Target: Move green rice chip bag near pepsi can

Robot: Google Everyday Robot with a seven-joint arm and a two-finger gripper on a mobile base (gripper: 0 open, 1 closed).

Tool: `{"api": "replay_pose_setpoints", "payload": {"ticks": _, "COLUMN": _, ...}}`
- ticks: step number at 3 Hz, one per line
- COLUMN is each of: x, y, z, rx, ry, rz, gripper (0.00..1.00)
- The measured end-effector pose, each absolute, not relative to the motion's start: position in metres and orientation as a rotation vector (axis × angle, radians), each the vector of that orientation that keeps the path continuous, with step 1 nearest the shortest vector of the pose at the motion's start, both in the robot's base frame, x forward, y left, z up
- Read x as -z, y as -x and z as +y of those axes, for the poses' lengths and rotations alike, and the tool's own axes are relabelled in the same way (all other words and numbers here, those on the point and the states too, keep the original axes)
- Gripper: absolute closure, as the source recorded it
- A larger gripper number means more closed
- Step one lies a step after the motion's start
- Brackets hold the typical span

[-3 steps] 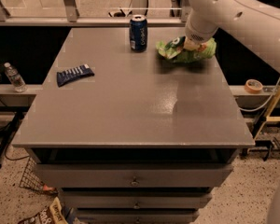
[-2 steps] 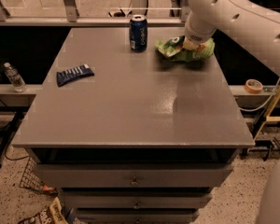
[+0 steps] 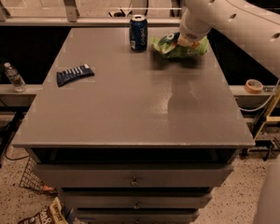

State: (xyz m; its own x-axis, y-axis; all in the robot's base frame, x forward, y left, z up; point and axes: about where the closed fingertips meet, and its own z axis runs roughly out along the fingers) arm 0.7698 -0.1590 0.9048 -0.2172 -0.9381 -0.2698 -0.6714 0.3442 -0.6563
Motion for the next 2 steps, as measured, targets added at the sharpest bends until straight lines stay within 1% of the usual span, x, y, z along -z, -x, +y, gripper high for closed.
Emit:
{"api": "replay_pose_setpoints", "payload": {"ticks": 1, "x": -0.9032, "y": -0.7699, "z": -0.1585, "rx": 0.537, "ry": 1.404, "rz": 1.975, "gripper": 0.83}}
{"api": "replay_pose_setpoints", "payload": {"ticks": 2, "x": -0.9015, "y": -0.77, "z": -0.1581, "rx": 0.536, "ry": 1.406, "rz": 1.976, "gripper": 0.59}}
